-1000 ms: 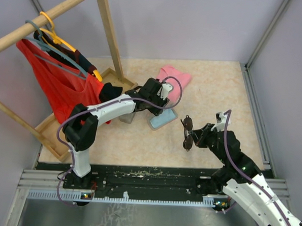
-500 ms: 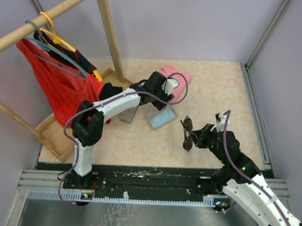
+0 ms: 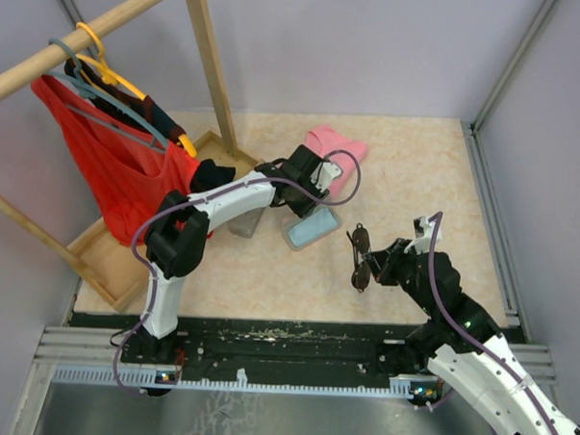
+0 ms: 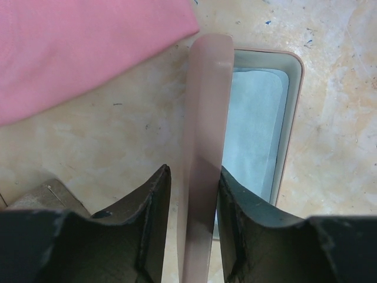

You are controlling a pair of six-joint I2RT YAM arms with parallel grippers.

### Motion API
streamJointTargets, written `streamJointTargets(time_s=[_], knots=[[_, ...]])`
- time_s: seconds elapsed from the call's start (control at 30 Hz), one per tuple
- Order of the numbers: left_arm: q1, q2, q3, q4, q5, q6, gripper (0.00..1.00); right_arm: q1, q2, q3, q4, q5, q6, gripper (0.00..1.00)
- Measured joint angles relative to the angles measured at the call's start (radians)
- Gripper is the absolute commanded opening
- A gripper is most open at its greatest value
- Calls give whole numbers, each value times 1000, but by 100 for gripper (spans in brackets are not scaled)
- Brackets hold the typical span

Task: Organize the sunglasses
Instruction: Adjust the sunglasses case at the center of the board.

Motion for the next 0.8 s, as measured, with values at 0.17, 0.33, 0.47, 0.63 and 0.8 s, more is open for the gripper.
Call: streamJointTargets(time_s=[0.17,0.33,0.47,0.63,0.8], knots=[[0,0,0,-9,-1,-29,32,0,-2,-8,4,0,1,0],[0,-2,0,-23,-12,-77,24,0,-5,-24,14,-8,8,0],[0,-11,-4,-39,-32,-135,23,0,-3,-31,19,-12,11,0],[0,-53,-43,-42,-89,-240,24,0,-2,-32,31,-11,13,0],[-14,-126,-115,-43,-214,-384,25,0,-1,-39,34,-5,25,0]])
